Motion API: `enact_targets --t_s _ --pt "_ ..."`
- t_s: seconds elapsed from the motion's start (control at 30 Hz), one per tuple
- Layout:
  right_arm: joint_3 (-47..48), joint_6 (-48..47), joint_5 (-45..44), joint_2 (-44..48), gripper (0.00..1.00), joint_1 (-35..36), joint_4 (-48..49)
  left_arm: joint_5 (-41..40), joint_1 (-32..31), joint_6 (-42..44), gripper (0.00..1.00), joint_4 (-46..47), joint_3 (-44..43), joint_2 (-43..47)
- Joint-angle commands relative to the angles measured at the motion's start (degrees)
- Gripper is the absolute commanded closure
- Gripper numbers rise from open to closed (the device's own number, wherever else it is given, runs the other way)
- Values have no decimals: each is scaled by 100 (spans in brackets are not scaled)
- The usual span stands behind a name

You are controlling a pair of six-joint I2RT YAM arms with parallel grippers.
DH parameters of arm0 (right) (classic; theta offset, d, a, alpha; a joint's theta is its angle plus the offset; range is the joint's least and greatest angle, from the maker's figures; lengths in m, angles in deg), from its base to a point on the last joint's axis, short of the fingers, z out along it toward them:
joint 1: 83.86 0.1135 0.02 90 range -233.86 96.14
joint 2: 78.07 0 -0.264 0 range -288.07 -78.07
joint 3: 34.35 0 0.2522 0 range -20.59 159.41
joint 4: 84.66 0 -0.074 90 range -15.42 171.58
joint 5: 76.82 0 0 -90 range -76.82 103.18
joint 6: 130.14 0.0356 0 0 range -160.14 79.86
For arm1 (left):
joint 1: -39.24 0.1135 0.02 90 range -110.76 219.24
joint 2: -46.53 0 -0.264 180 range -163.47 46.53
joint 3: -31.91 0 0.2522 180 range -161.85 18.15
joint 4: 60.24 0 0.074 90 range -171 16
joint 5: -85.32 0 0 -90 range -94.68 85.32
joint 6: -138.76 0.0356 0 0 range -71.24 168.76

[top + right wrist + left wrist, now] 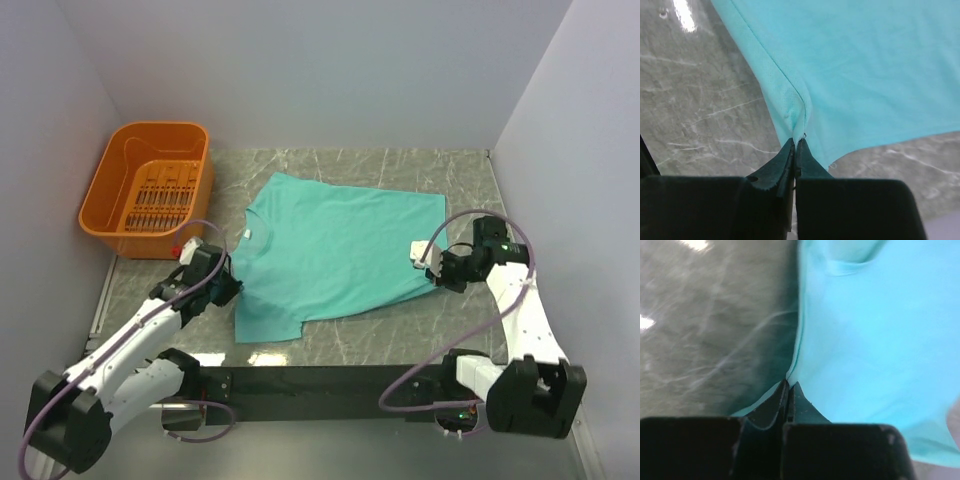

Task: Fold and stack the t-shirts
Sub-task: Flatten the tshirt out

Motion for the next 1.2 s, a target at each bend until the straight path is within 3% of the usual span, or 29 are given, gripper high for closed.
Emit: enact_targets --t_s 0.0,0.1,0.13,0.2,0.3,0.33,0.37,0.4,0.43,0.47,0.53,0.6,0.63,0.7,0.73,0.8,0.83,0.9,0.93,1.03,1.17 --pt "505 380 213 420 100 32 -617 190 45 470 100 364 -454 569" --pt "830 1835 161 509 100 67 232 629 299 682 100 1119 -805 440" --pt "1101 2345 -101 482 100 128 1027 857 578 717 100 1391 -1285 221" --pt "1514 3560 -366 316 100 173 1892 1522 870 822 100 1473 -2041 -779" --pt "2848 4922 -945 -149 100 182 2545 2244 1126 919 100 1604 -4079 -2308" --pt "3696 5178 -1121 -316 100 182 2852 2413 1161 911 100 1622 -5311 -2678" --pt "4157 5555 -1532 -700 100 182 2985 2624 1161 928 100 1640 -5985 -3421" --pt "4623 5680 -1710 -913 100 191 3082 2791 1161 954 100 1570 -6705 -3820" --pt "5515 5760 -1920 -1133 100 182 3249 3071 1161 937 100 1482 -8200 -4198" --pt "5968 5908 -2105 -1518 100 173 3337 3178 1161 824 100 1368 -8963 -4915" --pt "7300 6041 -2405 -1880 100 77 3426 3598 1170 709 100 1402 -10788 -5474" --pt "8104 6322 -2276 -2207 100 -203 3400 3863 1188 446 100 2039 -11273 -5679" --pt "8552 6445 -2109 -2225 100 -335 3348 3908 1214 393 100 2227 -11013 -5522" --pt "8348 6717 -1609 -1788 100 -687 3425 3839 1223 646 100 2570 -10198 -4592" --pt "7371 6753 -1049 -1490 100 -1019 3748 3743 1223 769 100 2789 -9079 -4197" --pt "5988 6439 -650 -339 100 -1180 4284 3540 1223 1051 100 2957 -7879 -3045" --pt "4633 6168 -291 48 100 -1189 4322 3522 1223 1121 100 3141 -6811 -2711" --pt "3421 5463 -87 1059 100 -1189 4314 3644 1223 1262 99 3178 -5812 -1954" --pt "2466 5270 -7 1349 100 -1189 4079 3741 1223 1297 100 3204 -4911 -1760" --pt "839 4322 81 2317 100 -1198 3298 4067 1162 1403 99 3239 -3240 -1197" --pt "-784 2533 38 3467 100 -1207 2374 4269 925 1771 99 2828 -1749 -1038"
